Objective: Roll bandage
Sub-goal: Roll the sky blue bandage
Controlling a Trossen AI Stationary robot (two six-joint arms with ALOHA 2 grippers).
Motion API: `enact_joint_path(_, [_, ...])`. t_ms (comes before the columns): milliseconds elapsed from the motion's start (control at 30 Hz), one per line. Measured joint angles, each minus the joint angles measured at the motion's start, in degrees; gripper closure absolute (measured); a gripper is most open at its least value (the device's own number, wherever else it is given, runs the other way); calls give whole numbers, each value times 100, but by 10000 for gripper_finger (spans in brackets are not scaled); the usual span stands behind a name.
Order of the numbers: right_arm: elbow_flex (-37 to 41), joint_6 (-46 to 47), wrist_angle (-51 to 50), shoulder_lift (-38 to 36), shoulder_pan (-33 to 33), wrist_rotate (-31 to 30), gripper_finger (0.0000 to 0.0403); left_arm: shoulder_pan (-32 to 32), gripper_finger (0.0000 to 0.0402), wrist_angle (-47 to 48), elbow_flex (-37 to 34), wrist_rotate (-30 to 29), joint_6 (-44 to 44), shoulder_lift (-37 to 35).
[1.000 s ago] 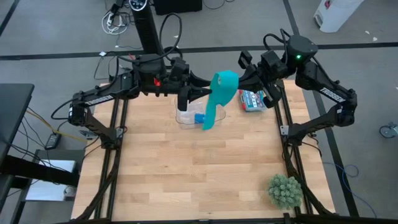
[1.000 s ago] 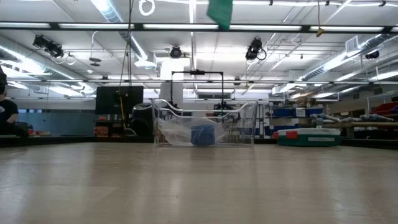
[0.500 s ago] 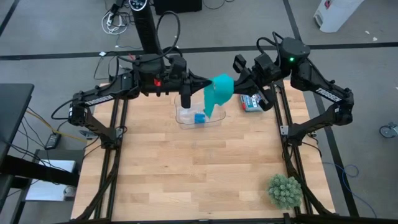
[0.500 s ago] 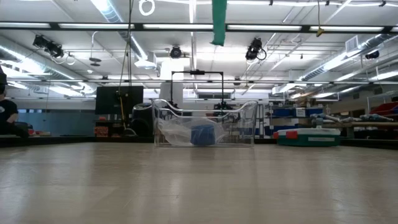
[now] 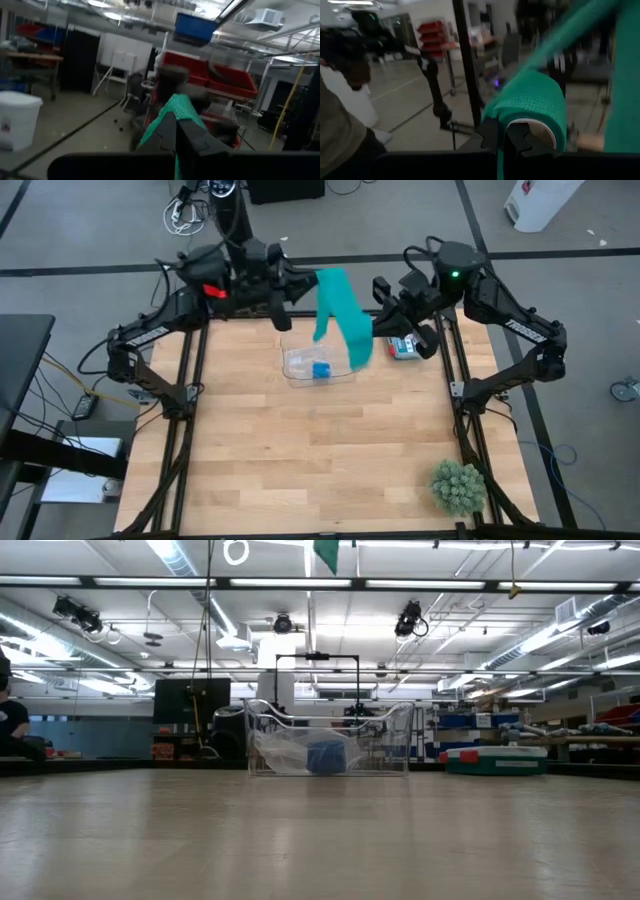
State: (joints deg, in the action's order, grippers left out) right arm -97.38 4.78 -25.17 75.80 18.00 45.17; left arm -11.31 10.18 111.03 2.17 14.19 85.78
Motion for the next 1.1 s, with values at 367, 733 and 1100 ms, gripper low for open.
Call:
enact_joint_path(367, [0, -220, -1981, 14, 289, -696, 403, 0, 399, 127, 986, 165, -661, 0])
enact_joint_path(733, [0, -457, -2393, 14, 726, -2755, 403, 221, 398, 126, 1143, 703, -650, 44])
enact_joint_path(1100, [0, -1205, -1883, 14, 1620, -4291, 403, 517, 397, 66, 1140, 1400, -644, 99])
